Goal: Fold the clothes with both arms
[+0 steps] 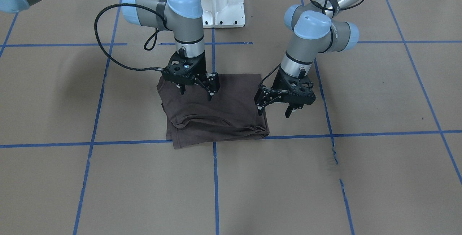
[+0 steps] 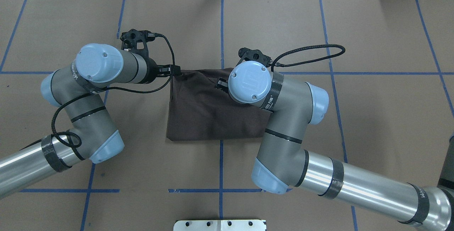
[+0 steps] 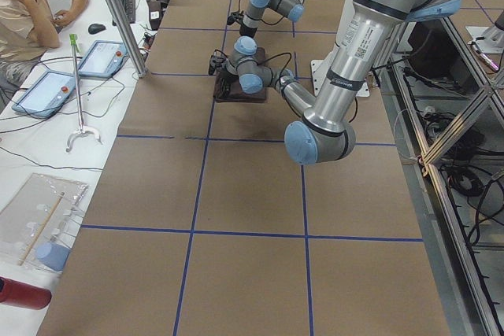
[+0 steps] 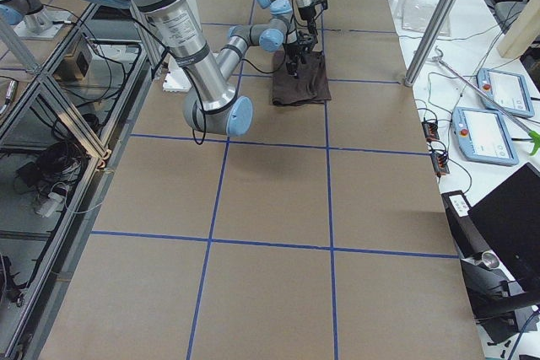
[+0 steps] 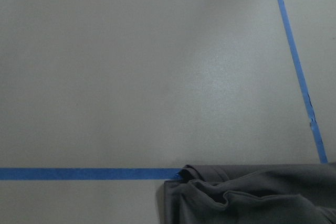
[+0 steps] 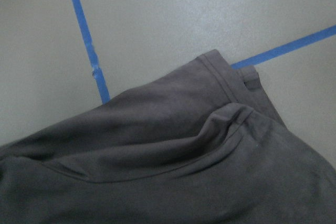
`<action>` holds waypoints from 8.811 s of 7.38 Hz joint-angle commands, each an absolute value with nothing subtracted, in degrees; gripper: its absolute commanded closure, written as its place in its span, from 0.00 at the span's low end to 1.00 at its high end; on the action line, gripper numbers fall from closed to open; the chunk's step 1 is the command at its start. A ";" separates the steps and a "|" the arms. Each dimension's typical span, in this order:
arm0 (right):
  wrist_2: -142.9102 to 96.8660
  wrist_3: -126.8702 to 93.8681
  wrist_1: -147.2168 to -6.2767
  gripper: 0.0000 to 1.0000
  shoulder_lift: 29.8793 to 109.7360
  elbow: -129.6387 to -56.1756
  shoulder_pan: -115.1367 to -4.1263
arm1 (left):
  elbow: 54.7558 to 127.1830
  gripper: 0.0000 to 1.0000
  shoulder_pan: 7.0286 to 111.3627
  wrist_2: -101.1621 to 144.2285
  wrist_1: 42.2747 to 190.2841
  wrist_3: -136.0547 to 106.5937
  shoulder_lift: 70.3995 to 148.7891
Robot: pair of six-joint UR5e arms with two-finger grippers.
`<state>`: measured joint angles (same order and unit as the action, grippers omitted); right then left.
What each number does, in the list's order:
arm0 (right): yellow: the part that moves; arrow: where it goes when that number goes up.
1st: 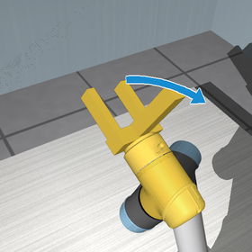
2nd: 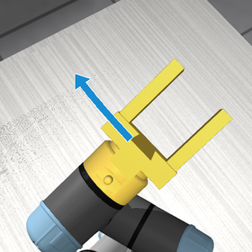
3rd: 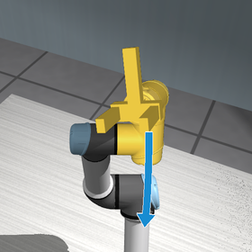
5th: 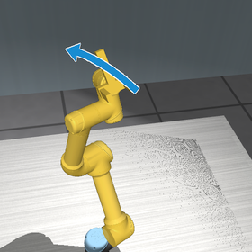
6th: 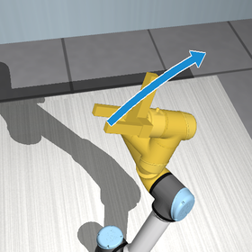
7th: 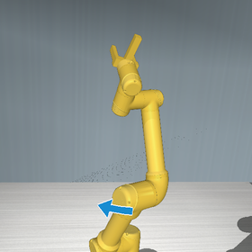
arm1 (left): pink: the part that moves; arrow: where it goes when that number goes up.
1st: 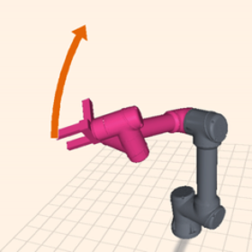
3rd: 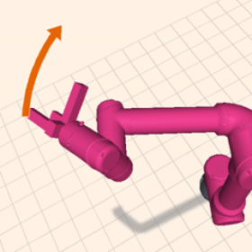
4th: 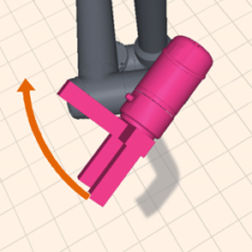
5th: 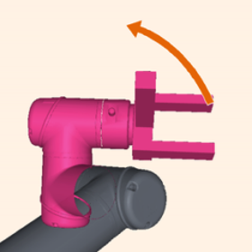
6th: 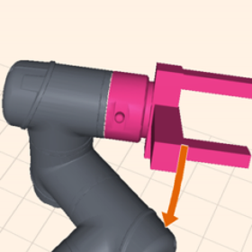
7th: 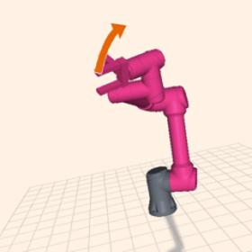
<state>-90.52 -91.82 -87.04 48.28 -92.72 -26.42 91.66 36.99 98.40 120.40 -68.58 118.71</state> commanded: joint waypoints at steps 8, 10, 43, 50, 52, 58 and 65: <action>-94.27 -74.46 -86.66 0.00 39.73 -68.65 -38.81 | 91.85 0.00 36.92 98.79 120.41 -69.17 118.39; -101.83 -70.68 -86.57 0.00 38.76 -69.95 -44.63 | 90.36 0.00 35.60 98.61 119.02 -72.05 120.57; -134.82 -10.63 -85.60 0.00 108.28 -107.49 -90.53 | 103.09 0.00 83.67 135.00 95.01 -4.13 77.96; -134.74 -10.37 -85.43 0.00 108.11 -107.49 -90.53 | 103.27 0.00 84.72 132.98 96.94 -3.43 78.14; -134.65 -10.37 -85.43 0.00 107.84 -107.49 -90.53 | 103.19 0.00 87.36 132.98 96.68 -3.34 77.52; -134.21 -10.20 -85.34 0.00 107.40 -107.58 -90.53 | 104.86 0.00 87.45 132.89 93.34 -0.18 77.69; -134.38 -10.20 -85.34 0.00 107.40 -107.49 -90.35 | 104.59 0.00 87.28 133.07 93.78 -0.18 78.05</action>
<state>-134.38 -10.19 -85.34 107.40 -107.49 -90.40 104.60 87.28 133.06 93.77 -0.17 78.04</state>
